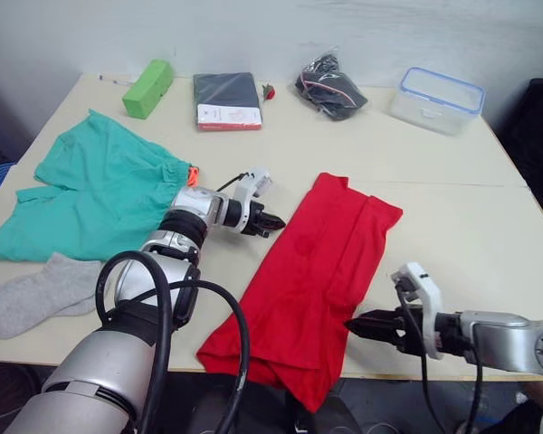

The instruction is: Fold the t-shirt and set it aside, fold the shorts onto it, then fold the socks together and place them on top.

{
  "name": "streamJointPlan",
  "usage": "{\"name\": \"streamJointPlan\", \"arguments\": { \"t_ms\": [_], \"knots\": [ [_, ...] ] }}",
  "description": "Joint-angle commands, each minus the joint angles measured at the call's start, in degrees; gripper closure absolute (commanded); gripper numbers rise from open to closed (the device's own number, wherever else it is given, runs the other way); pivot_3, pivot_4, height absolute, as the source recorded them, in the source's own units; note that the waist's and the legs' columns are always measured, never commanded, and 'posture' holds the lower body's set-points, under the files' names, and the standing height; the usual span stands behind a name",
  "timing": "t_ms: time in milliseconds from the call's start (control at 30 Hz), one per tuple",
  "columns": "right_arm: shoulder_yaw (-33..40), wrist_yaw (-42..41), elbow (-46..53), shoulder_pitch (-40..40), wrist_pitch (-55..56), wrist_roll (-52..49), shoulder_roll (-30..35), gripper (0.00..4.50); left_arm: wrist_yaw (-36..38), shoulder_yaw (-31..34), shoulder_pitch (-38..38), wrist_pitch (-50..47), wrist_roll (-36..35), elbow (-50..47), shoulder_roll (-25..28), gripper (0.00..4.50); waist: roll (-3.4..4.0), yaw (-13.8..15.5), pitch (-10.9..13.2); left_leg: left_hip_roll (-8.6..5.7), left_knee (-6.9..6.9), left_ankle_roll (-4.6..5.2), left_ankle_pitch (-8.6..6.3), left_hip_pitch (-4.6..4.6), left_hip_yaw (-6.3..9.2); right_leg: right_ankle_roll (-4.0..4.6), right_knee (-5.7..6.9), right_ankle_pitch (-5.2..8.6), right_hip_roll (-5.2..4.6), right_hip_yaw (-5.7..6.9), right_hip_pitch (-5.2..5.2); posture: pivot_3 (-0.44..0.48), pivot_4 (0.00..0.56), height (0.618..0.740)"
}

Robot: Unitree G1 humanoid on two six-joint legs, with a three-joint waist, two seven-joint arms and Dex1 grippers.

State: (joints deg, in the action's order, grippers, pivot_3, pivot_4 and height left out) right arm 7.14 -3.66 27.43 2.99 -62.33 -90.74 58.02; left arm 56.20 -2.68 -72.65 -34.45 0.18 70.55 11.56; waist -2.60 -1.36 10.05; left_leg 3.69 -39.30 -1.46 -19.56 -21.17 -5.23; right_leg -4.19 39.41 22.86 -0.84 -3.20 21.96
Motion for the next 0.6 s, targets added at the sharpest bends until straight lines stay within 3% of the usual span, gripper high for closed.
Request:
{"name": "streamJointPlan", "arguments": {
  "t_ms": [33, 67, 100, 300, 533, 600],
  "knots": [
    [2.47, 0.98, 2.59, 1.95, 0.53, -2.18, 0.01, 0.41, 1.94, -0.51, -1.08, -0.42, 0.44, 0.01, 1.00, 3.30, 0.00, -0.05, 0.00, 0.00, 0.00, -0.01, 0.02, 0.01, 0.00, 0.00, 0.01, 0.00, 0.01, 0.00, 0.00, 0.000, 0.150, 0.740],
    [2.62, 1.50, 2.76, 2.41, 0.74, -2.51, -0.28, 0.07, 2.42, -0.49, -1.30, -0.65, 0.42, -0.02, 1.17, 3.02, 0.00, -0.06, 0.00, 0.00, 0.00, -0.01, 0.04, 0.01, 0.00, 0.00, 0.01, 0.00, 0.01, 0.00, 0.00, 0.000, 0.150, 0.740],
    [2.70, 2.03, 2.96, 2.84, 1.00, -2.85, -0.50, 0.00, 2.77, -0.52, -1.49, -0.81, 0.45, -0.01, 1.29, 2.67, 0.00, -0.10, 0.00, 0.00, -0.01, -0.01, 0.07, 0.01, 0.00, 0.00, 0.02, 0.00, 0.01, -0.01, 0.00, 0.000, 0.150, 0.740],
    [-0.52, 4.19, 2.86, 2.43, 1.68, -0.22, -3.11, 0.00, 1.94, -1.53, -0.96, -0.11, 1.41, 0.78, -0.62, 0.92, 0.00, -0.18, -0.01, -0.01, -0.01, -0.01, 0.11, 0.03, -0.02, 0.00, 0.04, 0.00, 0.02, -0.03, -0.01, 0.000, 0.150, 0.740],
    [-7.64, 3.65, -0.63, -2.65, 0.44, 8.42, -9.90, 0.00, -3.57, -1.60, 0.50, 1.26, 2.34, 2.21, -2.86, 0.92, -0.35, -0.27, -0.41, -0.01, 0.07, 0.01, 0.13, 0.54, -0.02, -0.03, -0.03, -0.02, 0.01, -0.05, -0.52, 0.000, 0.150, 0.740],
    [-9.15, 3.28, -2.00, -4.07, 0.18, 11.04, -12.03, 0.00, -5.21, -1.26, 0.73, 1.59, 2.31, 2.47, -2.93, 1.31, -0.44, -0.36, -0.57, 0.00, 0.14, -0.01, 0.14, 0.63, -0.02, -0.03, -0.02, -0.02, 0.02, -0.06, -0.56, 0.000, 0.150, 0.740]
  ]
}}
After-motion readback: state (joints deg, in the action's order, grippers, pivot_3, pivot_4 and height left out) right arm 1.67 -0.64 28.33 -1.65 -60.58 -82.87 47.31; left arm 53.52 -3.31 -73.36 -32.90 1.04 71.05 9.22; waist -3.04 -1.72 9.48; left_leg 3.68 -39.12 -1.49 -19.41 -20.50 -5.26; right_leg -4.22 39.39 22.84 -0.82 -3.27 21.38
